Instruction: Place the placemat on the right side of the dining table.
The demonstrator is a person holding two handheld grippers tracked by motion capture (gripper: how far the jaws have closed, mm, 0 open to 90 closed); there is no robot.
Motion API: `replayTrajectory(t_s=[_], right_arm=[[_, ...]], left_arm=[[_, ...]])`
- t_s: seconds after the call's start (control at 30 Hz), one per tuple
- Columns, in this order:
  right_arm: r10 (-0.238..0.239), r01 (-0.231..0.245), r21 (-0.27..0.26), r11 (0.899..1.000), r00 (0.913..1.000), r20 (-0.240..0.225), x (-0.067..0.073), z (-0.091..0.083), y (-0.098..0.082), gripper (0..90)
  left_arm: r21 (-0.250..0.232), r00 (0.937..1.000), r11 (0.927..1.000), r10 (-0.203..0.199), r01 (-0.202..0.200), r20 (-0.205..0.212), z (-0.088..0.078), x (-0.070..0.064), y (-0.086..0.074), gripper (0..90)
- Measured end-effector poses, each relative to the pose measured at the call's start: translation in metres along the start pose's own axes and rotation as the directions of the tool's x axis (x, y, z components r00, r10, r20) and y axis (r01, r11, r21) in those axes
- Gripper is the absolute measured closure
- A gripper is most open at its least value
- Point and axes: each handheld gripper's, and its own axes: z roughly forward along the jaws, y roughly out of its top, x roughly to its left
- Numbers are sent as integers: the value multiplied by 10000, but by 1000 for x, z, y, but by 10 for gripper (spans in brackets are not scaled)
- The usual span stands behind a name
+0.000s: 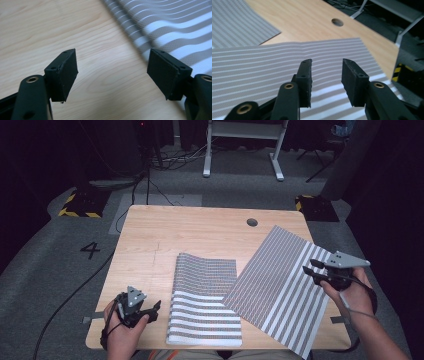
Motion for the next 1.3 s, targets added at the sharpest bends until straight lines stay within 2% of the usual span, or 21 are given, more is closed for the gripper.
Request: replayTrajectory(t_s=[0.03,0.17,0.3,0.4,0.47,0.6,0.73,0.83,0.9,0.93,1.07,1.1,1.13,1.17,1.3], right_arm=[[95,-95,39,9999,9999,-107,4,-5,-7,601],[432,-427,174,9989,9985,-340,20,-17,-28,563],[820,-803,390,9960,9956,-458,35,-26,-45,518],[1067,-1042,581,9929,9934,-414,41,-29,-55,495],[1285,-1258,755,9892,9912,-317,46,-27,-64,472],[1591,-1549,1184,9808,9869,-263,49,-16,-84,454],[1974,-1911,1444,9709,9799,-303,58,-7,-98,437],[1916,-1823,1669,9690,9806,-415,66,0,-106,429],[1852,-1743,1762,9688,9815,-476,70,3,-109,426],[1874,-1752,1802,9679,9809,-528,72,5,-110,424],[1853,-1683,2019,9648,9803,-682,78,12,-116,422],[1800,-1613,2086,9646,9809,-738,78,14,-119,411],[1937,-1757,1991,9641,9782,-748,79,15,-120,407],[2007,-1824,1953,9636,9765,-787,79,15,-120,405],[1907,-1729,1776,9688,9777,-879,78,15,-123,408]], left_arm=[[14,9997,9998,208,-209,84,-1,-6,4,247],[18,9973,9983,575,-576,461,0,-25,16,247],[67,9917,9956,922,-932,901,3,-40,25,247],[126,9865,9931,1140,-1162,1174,6,-49,29,248],[166,9821,9902,1354,-1387,1313,10,-56,32,249],[156,9766,9883,1474,-1517,1567,17,-67,35,253],[291,9663,9833,1706,-1794,1926,27,-84,38,260],[260,9581,9791,1918,-2018,2127,35,-95,42,267],[277,9547,9796,1876,-1992,2311,41,-103,43,273],[280,9518,9767,2008,-2129,2319,43,-104,44,276],[337,9456,9759,2001,-2156,2564,54,-113,45,288],[366,9463,9773,1922,-2085,2600,56,-116,46,290],[414,9429,9741,2040,-2224,2634,59,-117,47,290],[420,9418,9738,2045,-2233,2667,62,-120,47,290],[379,9317,9717,2121,-2331,2948,73,-130,53,296]])
